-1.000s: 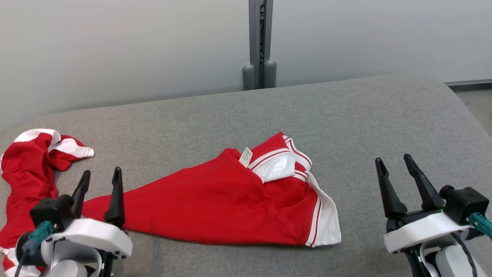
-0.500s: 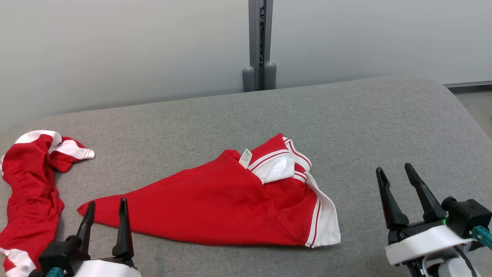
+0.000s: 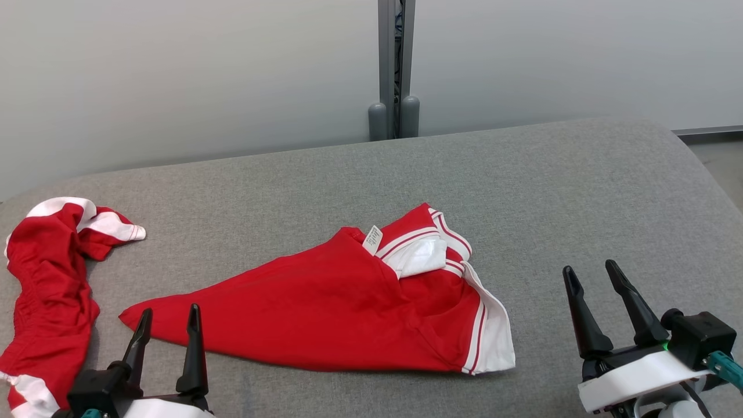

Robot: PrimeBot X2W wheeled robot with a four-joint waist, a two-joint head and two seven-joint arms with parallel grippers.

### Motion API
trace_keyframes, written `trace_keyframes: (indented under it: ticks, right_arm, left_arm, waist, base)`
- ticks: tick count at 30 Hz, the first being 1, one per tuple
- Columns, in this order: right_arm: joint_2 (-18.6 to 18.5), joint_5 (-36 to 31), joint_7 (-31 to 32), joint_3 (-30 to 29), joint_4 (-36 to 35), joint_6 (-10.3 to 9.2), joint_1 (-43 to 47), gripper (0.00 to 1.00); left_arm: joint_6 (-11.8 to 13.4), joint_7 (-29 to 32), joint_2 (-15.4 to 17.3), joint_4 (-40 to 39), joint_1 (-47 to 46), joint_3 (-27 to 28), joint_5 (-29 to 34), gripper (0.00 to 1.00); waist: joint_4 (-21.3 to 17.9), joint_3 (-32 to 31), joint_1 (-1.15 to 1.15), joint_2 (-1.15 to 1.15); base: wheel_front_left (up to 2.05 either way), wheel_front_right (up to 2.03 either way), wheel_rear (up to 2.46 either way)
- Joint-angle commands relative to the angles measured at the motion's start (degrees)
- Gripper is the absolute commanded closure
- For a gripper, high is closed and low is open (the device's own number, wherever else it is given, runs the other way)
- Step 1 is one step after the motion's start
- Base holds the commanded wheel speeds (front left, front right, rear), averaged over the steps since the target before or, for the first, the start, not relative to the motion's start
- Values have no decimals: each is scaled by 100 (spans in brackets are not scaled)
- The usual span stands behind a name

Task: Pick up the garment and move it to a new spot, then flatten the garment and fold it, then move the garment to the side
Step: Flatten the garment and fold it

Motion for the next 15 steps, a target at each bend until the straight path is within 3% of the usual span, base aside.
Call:
trace_keyframes:
  ticks: [1,7,15]
  right_arm:
    - [-16,32,-19,-12,-3,13,-20,0]
    - [-5,46,-19,6,36,13,-67,0]
    - [70,53,-19,22,46,13,-224,0]
  left_arm:
    - [-8,-14,3,24,-11,31,47,0]
    - [-140,42,-7,79,-232,-40,20,0]
    - [-358,696,91,381,-971,-353,76,0]
  waist:
    - [-3,-1,0,0]
    - [-24,18,0,0]
    - [-275,132,0,0]
  base:
    - [0,0,0]
    - [0,0,0]
    - [0,0,0]
